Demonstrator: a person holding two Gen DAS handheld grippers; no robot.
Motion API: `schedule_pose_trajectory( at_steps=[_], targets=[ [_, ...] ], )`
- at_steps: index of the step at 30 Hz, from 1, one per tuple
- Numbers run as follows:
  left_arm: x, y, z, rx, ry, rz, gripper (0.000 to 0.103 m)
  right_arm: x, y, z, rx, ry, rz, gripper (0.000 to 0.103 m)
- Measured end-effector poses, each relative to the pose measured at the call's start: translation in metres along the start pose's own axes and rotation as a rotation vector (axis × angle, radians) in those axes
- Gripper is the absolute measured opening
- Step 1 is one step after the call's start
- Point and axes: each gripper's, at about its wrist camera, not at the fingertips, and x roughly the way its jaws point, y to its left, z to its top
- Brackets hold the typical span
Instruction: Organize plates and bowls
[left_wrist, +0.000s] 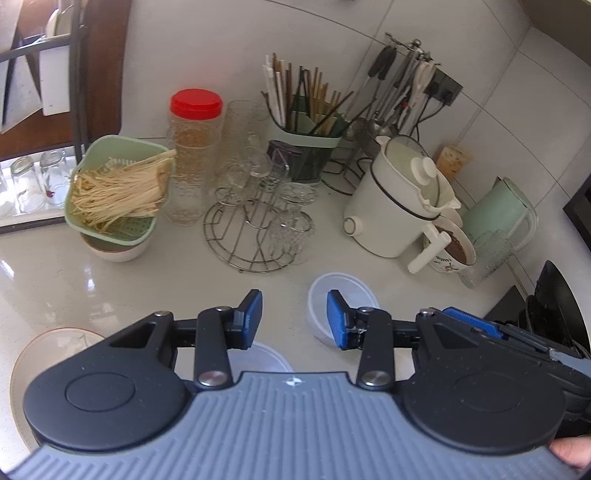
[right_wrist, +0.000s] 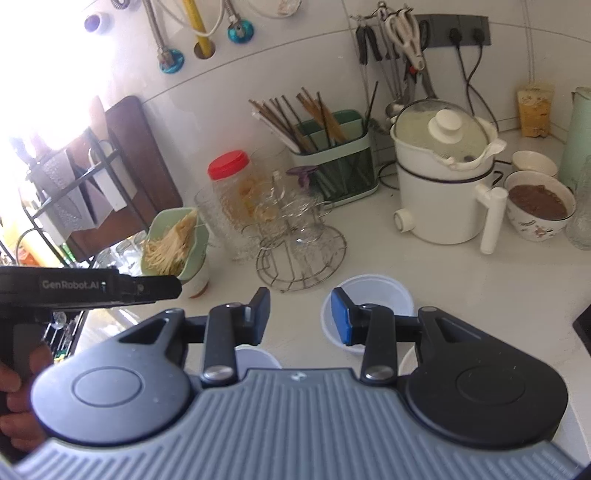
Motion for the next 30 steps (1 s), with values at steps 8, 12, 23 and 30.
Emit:
schedule_pose_trajectory(
  at_steps=[8, 12, 23, 30],
  targets=[
    [0.004, -0.020, -0.004, 0.047, 0.015, -0.024, 0.044, -0.014, -0.010, -0.004, 0.018, -0.036, -0.042, 0.039],
    [0.006, -0.030, -0.008, 0.062, 0.028, -0.038, 0.044, -0.022, -0.017, -0.007, 0.030, -0.042, -0.058, 0.039],
    [0.017, -0.057, -0.025, 0.065, 0.068, -0.059, 0.044, -0.038, -0.042, -0.016, 0.065, -0.036, -0.093, 0.040],
    [0.023, -0.084, -0.039, 0.077, 0.089, -0.058, 0.045, -0.045, -0.067, -0.025, 0.064, -0.009, -0.127, 0.052]
  ],
)
